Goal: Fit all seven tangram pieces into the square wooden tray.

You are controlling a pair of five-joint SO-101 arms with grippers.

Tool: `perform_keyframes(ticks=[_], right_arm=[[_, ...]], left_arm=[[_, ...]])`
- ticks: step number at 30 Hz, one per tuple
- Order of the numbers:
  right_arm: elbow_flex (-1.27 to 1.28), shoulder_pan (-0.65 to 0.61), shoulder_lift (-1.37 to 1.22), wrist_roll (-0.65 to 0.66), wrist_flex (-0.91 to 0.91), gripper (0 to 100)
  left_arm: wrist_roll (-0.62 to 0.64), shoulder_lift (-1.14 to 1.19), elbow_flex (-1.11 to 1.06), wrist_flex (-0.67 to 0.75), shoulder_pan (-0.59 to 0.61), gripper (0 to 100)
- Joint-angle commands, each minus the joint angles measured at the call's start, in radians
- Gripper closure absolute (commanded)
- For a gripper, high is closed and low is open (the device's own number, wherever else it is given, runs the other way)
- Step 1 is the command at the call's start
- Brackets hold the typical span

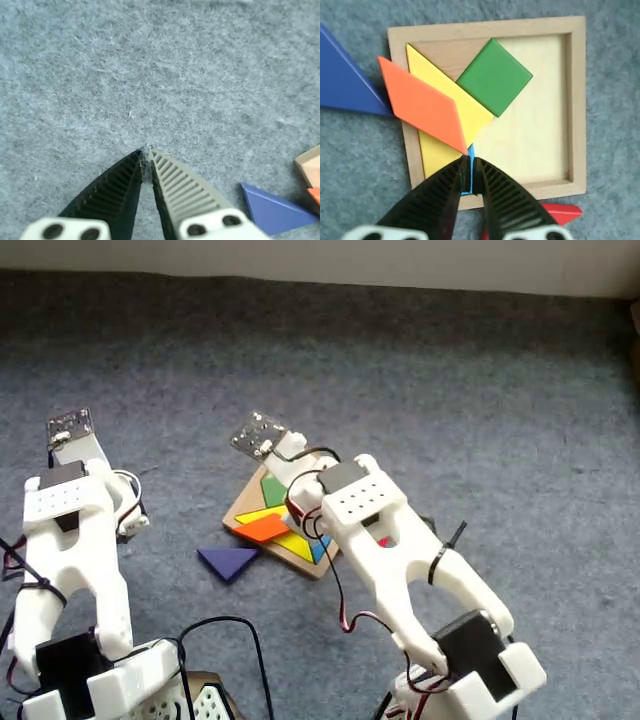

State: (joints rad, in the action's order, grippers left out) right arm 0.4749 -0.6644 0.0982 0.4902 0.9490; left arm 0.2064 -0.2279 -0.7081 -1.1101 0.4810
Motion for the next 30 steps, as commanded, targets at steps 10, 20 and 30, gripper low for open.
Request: perform_keyframes(ticks=[10, 20, 30], right_arm=[[0.008, -0.054, 0.125, -0.005, -0.012, 74.3], [-0.008, -0.222, -0.117, 0.057, -0.019, 68.9], [-0.085, -0.231, -0.143, 0.057, -0.119, 68.9]], left_arm=[[-0.008, -0.036, 0.01, 0.064, 0.091, 99], [-0.008, -0.036, 0.01, 0.064, 0.091, 99], [-0.008, -0.036, 0.01, 0.064, 0.091, 99]])
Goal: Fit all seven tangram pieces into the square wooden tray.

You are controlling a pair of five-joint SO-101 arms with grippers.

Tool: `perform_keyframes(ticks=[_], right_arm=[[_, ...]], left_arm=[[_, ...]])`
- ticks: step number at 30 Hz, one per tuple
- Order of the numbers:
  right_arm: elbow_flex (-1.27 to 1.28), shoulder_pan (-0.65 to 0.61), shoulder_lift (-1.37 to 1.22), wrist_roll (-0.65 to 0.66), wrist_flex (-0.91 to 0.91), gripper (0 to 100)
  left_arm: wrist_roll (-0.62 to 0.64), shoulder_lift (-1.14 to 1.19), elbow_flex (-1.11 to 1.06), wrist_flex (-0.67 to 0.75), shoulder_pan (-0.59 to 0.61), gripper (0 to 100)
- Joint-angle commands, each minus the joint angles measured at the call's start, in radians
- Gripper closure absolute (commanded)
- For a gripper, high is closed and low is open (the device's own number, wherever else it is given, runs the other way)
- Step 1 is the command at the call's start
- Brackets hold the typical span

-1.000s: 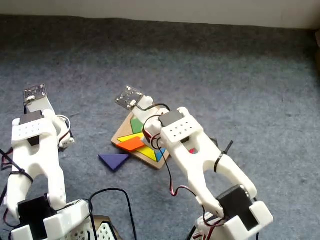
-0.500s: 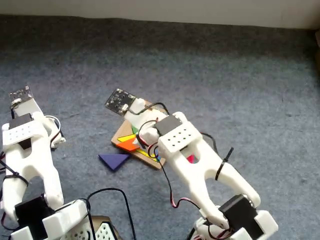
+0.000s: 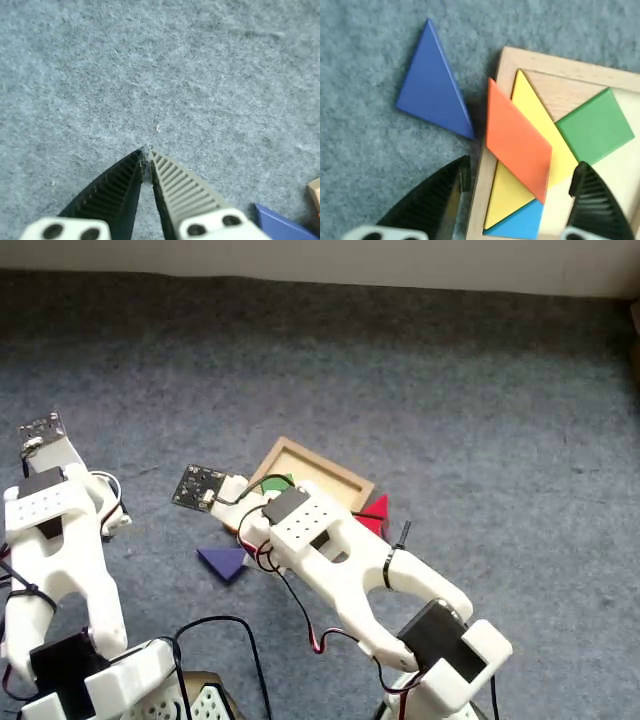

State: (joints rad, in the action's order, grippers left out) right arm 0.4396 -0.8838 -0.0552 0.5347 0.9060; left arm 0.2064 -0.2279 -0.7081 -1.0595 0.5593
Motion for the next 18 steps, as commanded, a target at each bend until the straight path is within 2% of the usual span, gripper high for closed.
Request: perform_keyframes(ticks=[1, 7, 14, 18], right_arm=[[-0.044, -0.012, 0.005, 0.012, -0.094, 68.9], [0.004, -0.008, -0.056, 0.014, -0.113, 69.3], [0.005, -0.005, -0.064, 0.06, -0.111, 77.1], [0.005, 0.015, -0.059, 0.064, -0.111, 84.9]], left_arm=[[-0.008, -0.036, 0.01, 0.014, 0.013, 99], [-0.008, -0.035, 0.01, 0.014, 0.013, 99], [-0.008, -0.035, 0.008, 0.014, 0.012, 99], [-0.008, -0.035, 0.008, 0.014, 0.012, 99]])
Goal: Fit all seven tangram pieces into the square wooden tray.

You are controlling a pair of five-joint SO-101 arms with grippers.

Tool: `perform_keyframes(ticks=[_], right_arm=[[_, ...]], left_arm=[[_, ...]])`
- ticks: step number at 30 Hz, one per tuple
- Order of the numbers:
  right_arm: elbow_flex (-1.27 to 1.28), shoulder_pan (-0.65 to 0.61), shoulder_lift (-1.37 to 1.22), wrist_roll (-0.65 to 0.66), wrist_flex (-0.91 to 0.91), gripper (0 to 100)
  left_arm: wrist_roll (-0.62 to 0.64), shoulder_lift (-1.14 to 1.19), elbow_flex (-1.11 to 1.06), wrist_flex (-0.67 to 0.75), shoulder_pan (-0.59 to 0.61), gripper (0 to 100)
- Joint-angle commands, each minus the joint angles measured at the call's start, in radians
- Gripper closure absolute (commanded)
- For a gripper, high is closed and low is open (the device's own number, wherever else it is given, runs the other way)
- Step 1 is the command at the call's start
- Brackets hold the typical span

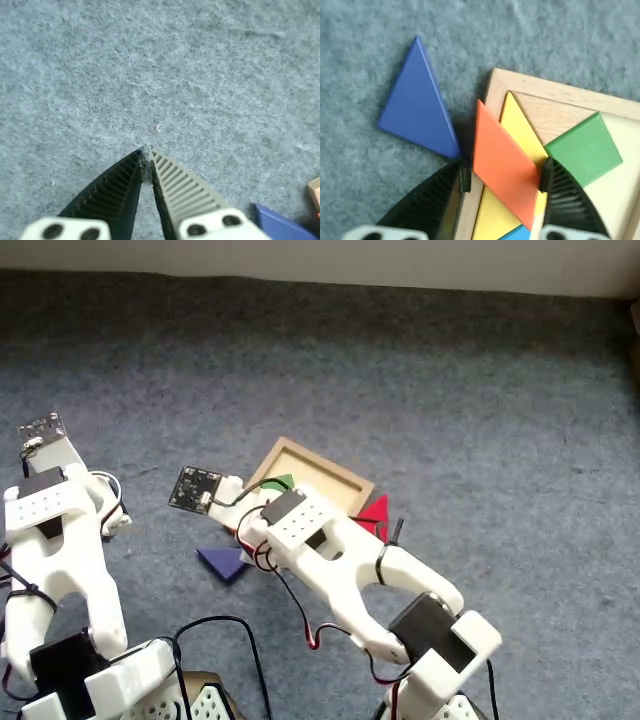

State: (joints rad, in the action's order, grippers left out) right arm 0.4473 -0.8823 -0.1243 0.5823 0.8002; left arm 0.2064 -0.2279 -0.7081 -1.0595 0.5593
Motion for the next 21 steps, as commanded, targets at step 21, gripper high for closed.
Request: perform_keyframes(ticks=[21], right_arm=[[-0.012, 0.15, 0.186, -0.104, 0.087, 90.4]], left_arm=[[-0.008, -0.035, 0.004, 0.032, 0.012, 99]])
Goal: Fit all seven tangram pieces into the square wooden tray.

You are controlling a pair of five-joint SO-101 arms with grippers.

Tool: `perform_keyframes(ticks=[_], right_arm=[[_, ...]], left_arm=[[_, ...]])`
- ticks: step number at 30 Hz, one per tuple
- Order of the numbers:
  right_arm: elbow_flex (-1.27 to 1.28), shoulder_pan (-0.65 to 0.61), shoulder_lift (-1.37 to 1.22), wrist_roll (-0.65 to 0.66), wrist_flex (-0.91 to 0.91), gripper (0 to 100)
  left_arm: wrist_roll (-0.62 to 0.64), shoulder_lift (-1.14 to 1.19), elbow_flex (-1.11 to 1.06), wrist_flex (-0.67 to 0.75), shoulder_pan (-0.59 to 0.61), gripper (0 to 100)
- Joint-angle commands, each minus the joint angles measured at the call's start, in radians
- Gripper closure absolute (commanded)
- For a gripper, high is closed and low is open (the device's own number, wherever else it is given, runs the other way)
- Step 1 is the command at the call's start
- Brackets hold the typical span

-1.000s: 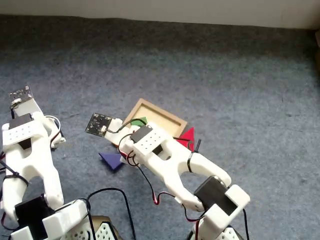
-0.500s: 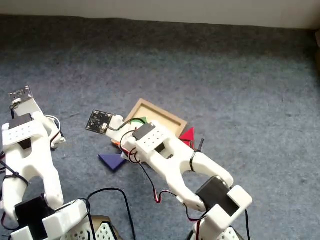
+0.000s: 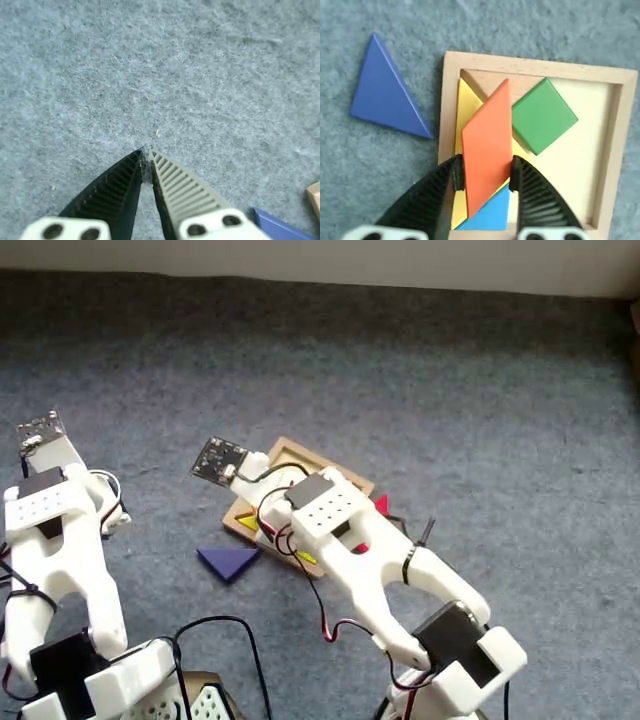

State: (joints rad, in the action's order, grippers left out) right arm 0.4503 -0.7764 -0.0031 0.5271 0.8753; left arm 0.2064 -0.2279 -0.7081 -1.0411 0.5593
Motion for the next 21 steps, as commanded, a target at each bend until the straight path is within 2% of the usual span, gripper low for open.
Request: perform_keyframes(ticks=[1, 5, 9, 14, 21], right_arm=[[-0.015, 0.061, 0.067, -0.081, 0.012, 90.4], [-0.015, 0.11, 0.07, -0.152, 0.015, 90.4], [-0.016, 0.108, 0.068, -0.207, 0.074, 90.4], [-0.015, 0.041, 0.065, -0.252, 0.13, 90.4], [0.004, -0.036, 0.061, -0.25, 0.058, 90.0]], left_arm=[[-0.008, -0.035, 0.004, 0.014, 0.012, 99], [-0.008, -0.035, 0.004, 0.014, 0.012, 99], [-0.008, -0.035, 0.004, 0.014, 0.012, 99], [-0.008, -0.035, 0.004, 0.014, 0.012, 99], [-0.008, -0.035, 0.004, 0.014, 0.012, 99]])
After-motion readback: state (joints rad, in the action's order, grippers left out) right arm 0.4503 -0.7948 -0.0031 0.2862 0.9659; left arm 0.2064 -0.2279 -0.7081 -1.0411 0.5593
